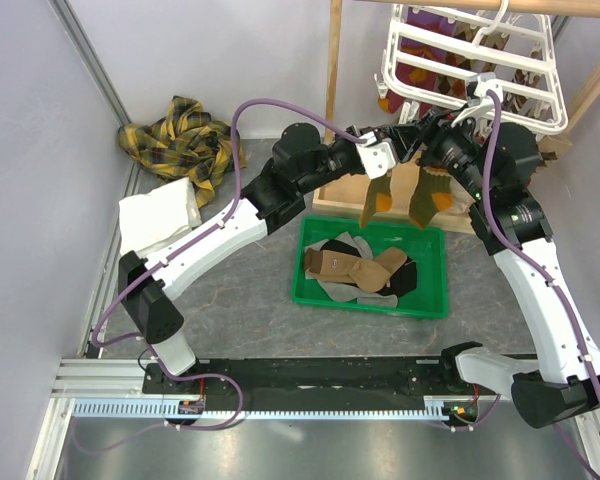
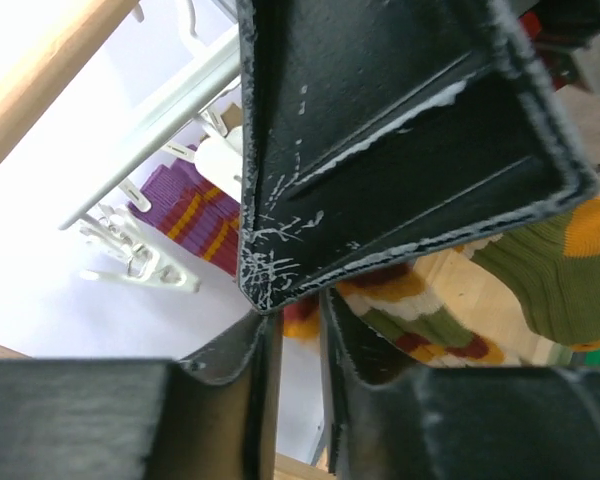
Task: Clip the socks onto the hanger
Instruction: Clamp the sock onto the hanger, then open the clamp at the hanger.
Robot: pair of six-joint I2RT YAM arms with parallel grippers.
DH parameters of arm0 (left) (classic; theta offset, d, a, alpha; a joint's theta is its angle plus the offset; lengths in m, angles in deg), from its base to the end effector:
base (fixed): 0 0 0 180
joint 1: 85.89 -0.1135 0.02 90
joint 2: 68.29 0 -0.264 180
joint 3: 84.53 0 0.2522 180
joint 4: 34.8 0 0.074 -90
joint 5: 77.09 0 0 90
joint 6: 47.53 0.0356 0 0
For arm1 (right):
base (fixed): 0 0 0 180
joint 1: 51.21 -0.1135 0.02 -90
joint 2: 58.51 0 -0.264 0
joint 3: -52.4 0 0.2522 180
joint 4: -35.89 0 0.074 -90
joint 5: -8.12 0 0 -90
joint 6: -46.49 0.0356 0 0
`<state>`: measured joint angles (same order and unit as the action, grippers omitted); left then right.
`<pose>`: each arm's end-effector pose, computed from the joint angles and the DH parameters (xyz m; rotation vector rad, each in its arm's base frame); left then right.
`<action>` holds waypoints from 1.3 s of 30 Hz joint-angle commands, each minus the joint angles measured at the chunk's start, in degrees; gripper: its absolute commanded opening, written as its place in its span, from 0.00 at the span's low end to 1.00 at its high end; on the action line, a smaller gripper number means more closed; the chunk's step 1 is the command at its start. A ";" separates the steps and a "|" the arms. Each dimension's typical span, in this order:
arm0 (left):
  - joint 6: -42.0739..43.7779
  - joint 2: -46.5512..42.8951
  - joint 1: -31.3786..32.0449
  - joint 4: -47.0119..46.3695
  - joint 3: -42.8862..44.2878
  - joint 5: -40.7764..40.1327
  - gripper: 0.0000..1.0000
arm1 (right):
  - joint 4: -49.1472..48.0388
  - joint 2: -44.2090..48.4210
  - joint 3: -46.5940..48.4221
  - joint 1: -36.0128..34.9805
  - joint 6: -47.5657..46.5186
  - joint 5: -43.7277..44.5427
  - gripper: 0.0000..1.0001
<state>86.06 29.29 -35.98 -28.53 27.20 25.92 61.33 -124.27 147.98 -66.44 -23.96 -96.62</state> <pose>0.2560 -0.3166 0.4517 1.1694 0.8432 -0.2532 0.2278 0.0714 0.4879 -0.1548 1.5270 0.6781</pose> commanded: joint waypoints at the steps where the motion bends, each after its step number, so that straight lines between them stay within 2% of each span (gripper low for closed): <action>1: -4.47 -0.55 0.19 -3.59 2.22 -0.80 0.34 | 0.45 1.77 0.97 -0.25 -1.09 -0.29 0.77; 5: -7.11 -1.95 -0.34 -6.92 -0.84 -1.06 0.54 | 0.53 2.56 0.36 -0.25 -2.32 1.73 0.86; 8: -10.71 -3.36 -1.57 -8.68 -3.30 -0.10 0.62 | 0.88 3.27 -0.26 -0.33 -3.11 4.89 0.91; 17: -23.28 -3.98 -7.19 -15.98 -6.22 4.65 0.76 | 1.32 6.34 -2.81 -0.33 -5.93 15.78 0.96; 26: -31.63 3.22 -10.18 -19.14 1.51 7.64 0.80 | 0.89 7.13 -4.13 -0.33 -7.07 18.70 0.98; 31: -33.57 7.70 -10.97 -17.31 8.62 7.81 0.80 | 0.71 7.22 -4.30 -0.42 -7.51 18.87 0.98; 39: -37.09 12.89 -12.12 -17.04 13.91 10.18 0.71 | 0.54 7.40 -4.39 -0.60 -7.86 19.05 0.98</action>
<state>52.73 40.79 -47.69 -43.85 37.32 33.31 63.52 -117.91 144.01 -66.76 -30.91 -78.52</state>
